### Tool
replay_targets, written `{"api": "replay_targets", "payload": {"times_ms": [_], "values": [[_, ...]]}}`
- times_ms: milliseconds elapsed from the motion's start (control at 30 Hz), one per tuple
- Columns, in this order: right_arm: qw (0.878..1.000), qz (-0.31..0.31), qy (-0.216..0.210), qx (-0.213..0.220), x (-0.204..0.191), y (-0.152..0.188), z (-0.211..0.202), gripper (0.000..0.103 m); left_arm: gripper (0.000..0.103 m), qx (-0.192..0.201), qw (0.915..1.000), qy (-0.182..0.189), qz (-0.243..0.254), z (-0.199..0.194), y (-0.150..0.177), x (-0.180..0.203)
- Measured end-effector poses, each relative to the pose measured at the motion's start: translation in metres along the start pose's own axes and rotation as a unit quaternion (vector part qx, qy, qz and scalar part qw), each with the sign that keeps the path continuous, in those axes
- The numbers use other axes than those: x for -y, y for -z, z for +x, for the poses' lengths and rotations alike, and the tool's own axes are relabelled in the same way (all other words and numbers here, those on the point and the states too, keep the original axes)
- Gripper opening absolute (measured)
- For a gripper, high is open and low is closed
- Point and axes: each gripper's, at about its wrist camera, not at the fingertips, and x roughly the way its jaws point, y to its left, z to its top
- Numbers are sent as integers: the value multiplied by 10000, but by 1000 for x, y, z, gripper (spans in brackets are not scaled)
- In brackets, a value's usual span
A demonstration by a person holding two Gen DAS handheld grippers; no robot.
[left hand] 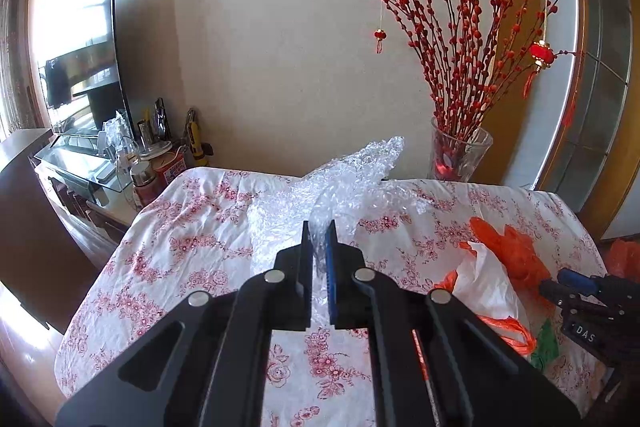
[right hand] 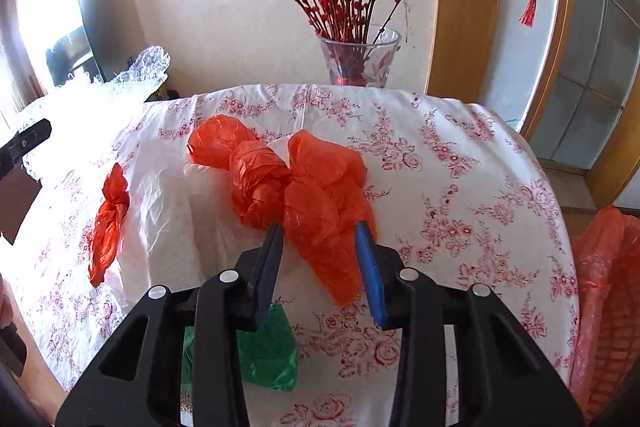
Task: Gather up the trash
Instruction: 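Grasp the clear bubble wrap with the left tool while the right tool grasps a red bag, then carry the bubble wrap and the red bag over the basket with both tools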
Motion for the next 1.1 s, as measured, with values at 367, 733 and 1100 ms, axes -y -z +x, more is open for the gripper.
{"api": "replay_targets", "payload": {"times_ms": [367, 733, 1100], "values": [[9998, 110, 174, -42, 15, 6, -3, 8, 7, 62, 9999, 124, 77, -3, -2, 9], [9966, 519, 605, 231, 59, 23, -42, 4, 7, 276, 9975, 579, 291, -28, -7, 48], [9914, 884, 860, 434, 98, 45, -80, 2, 7, 372, 9883, 1341, 626, -56, -5, 117]]}}
